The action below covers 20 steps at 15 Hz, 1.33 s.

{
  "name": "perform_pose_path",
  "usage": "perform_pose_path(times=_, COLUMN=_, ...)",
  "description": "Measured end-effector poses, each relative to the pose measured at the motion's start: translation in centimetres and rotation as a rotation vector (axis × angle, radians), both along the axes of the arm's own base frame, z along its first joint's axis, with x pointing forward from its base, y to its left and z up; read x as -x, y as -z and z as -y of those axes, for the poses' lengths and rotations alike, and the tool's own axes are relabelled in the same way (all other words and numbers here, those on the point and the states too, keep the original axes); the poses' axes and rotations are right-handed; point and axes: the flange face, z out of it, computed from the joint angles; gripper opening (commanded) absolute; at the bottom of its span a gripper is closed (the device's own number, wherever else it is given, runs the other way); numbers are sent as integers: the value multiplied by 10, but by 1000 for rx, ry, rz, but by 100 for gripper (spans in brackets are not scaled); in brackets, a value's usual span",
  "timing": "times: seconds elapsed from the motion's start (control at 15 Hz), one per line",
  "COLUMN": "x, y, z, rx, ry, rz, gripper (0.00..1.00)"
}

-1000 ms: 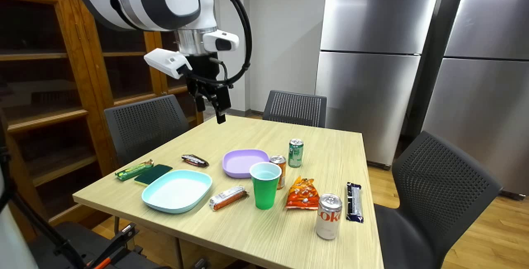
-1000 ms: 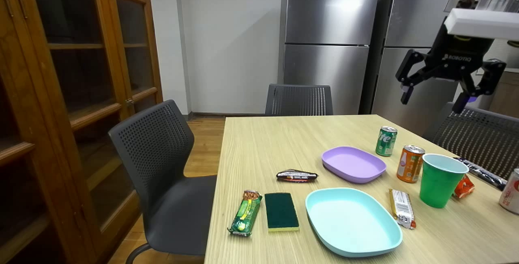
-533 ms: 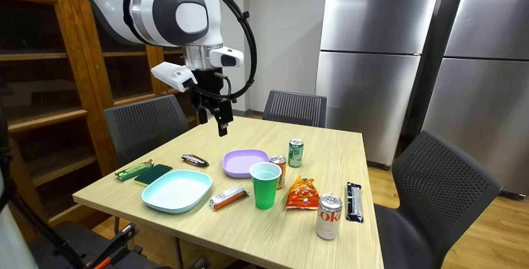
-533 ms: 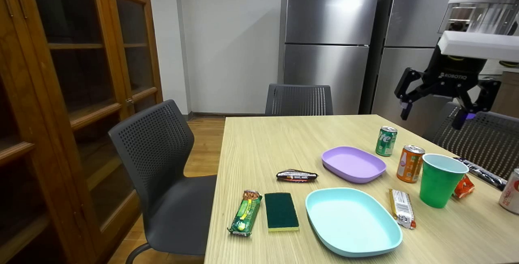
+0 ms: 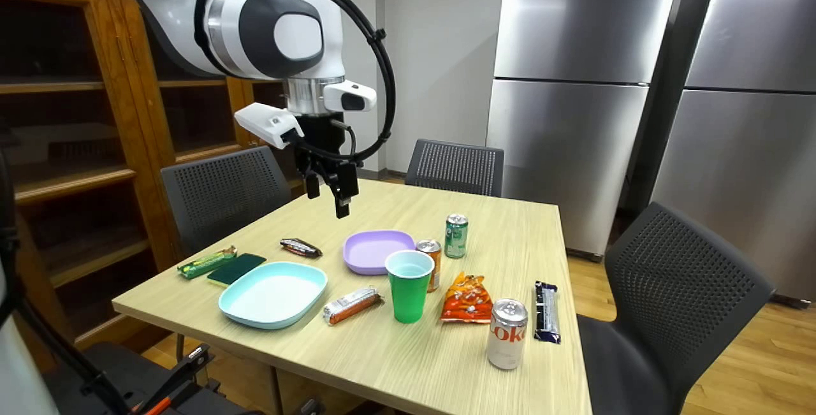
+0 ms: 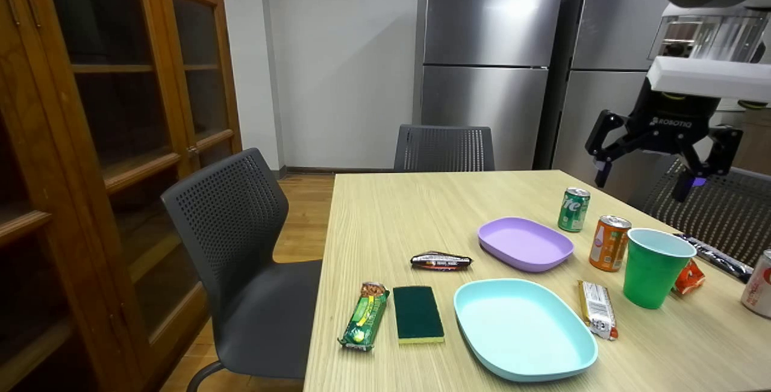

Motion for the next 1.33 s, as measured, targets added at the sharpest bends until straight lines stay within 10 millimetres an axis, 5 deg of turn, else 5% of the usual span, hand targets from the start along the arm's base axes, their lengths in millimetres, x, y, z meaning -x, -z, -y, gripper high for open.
perform_pose_path(times=0.47, x=-4, y=53, z=0, rx=2, ry=54, rz=-95, gripper=100)
perform_pose_path(times=1.33, x=-37, y=117, z=20, rx=7, ry=193, rz=-150, gripper=100)
